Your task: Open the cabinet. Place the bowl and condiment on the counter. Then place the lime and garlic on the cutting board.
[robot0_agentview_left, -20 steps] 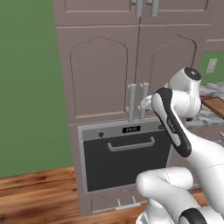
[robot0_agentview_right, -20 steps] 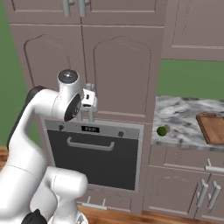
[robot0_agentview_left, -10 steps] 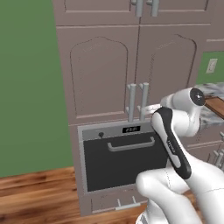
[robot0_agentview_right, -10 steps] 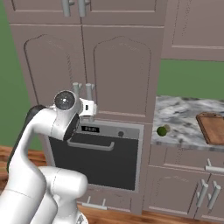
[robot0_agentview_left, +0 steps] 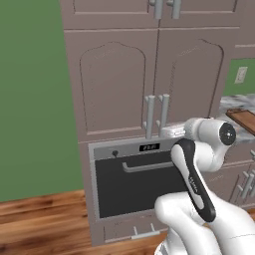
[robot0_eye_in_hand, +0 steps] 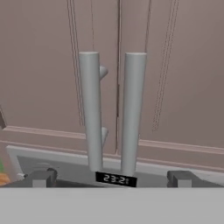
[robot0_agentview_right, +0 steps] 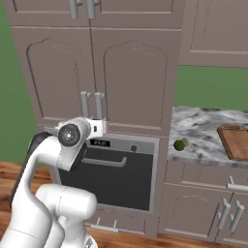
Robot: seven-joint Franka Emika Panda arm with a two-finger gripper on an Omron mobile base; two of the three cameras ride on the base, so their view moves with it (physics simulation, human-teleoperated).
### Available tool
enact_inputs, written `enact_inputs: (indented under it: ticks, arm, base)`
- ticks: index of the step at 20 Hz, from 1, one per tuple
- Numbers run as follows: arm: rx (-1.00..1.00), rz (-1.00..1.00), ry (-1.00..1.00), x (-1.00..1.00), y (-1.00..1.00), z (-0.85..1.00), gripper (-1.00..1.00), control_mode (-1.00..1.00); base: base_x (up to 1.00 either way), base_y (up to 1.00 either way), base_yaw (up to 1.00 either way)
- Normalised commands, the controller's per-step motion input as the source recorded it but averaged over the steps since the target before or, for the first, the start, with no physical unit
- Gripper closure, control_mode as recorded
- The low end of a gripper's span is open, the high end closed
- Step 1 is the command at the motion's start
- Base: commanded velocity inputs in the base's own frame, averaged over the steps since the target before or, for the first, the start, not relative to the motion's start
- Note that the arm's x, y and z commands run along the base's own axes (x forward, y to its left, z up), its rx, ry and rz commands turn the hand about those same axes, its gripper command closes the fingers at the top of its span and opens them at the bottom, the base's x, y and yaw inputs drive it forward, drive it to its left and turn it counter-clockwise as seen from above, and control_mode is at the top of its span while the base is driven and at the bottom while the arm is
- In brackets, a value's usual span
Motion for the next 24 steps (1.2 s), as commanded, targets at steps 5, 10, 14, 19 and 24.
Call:
enact_inputs:
  ticks: [5, 10, 14, 19, 24]
  arm:
    - [0.0, 0.0, -0.1, -0.06, -0.04, 0.0, -1.0, -1.0]
    - [0.0, 0.0, 0.0, 0.0, 0.0, 0.0, -1.0, -1.0]
    - [0.0, 0.0, 0.0, 0.0, 0.0, 0.0, -1.0, -1.0]
    - [0.0, 0.0, 0.0, 0.05, -0.04, 0.0, -1.0, -1.0]
    - [0.01, 0.0, 0.0, 0.17, 0.0, 0.0, -1.0, -1.0]
  base:
    - [0.0, 0.0, 0.0]
    - [0.0, 0.0, 0.0]
    - [0.0, 0.0, 0.0]
    - [0.0, 0.0, 0.0]
    - [0.0, 0.0, 0.0]
